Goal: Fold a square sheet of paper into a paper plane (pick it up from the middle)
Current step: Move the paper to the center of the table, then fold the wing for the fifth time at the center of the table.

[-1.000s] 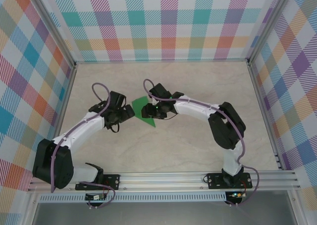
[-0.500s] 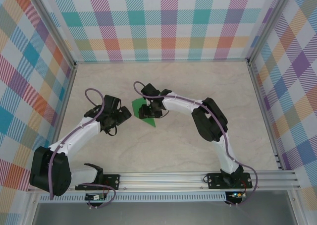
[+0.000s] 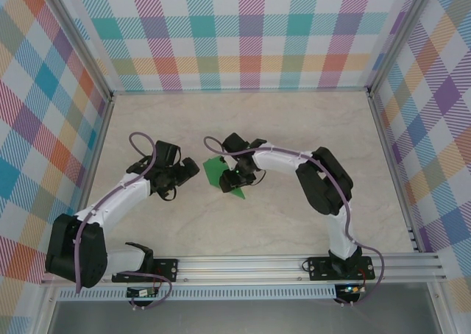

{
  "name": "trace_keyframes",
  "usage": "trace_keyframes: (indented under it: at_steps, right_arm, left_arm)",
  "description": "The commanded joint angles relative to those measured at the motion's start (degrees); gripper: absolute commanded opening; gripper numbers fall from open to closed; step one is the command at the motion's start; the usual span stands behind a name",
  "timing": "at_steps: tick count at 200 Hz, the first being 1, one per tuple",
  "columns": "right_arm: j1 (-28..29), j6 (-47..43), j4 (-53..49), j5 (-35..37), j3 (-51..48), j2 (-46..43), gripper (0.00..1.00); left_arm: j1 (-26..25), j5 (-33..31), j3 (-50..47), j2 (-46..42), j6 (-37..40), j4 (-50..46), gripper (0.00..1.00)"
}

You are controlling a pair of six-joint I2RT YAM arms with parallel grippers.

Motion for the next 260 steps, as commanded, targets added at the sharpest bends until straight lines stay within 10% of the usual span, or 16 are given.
trace_keyframes:
  at_steps: [1,68,260]
  right_arm:
    - [-0.4,0.5,-0.1,-0.4,-0.4,-5.0,0.52]
    - [-0.9,19.2,12.6,-1.3,-3.2,-4.7,0.44]
    - [-3.9,17.7,13.5,-5.2,-6.2,-1.4,0.28]
  left_arm:
    - [0.8,4.3,-1.4,1.0,0.8,2.5,1.0]
    - [0.6,14.7,-7.0,2.2,-4.3,16.0,0.95]
    - [-4.1,25.4,-4.3,16.4,-7.2,26.8,0.43]
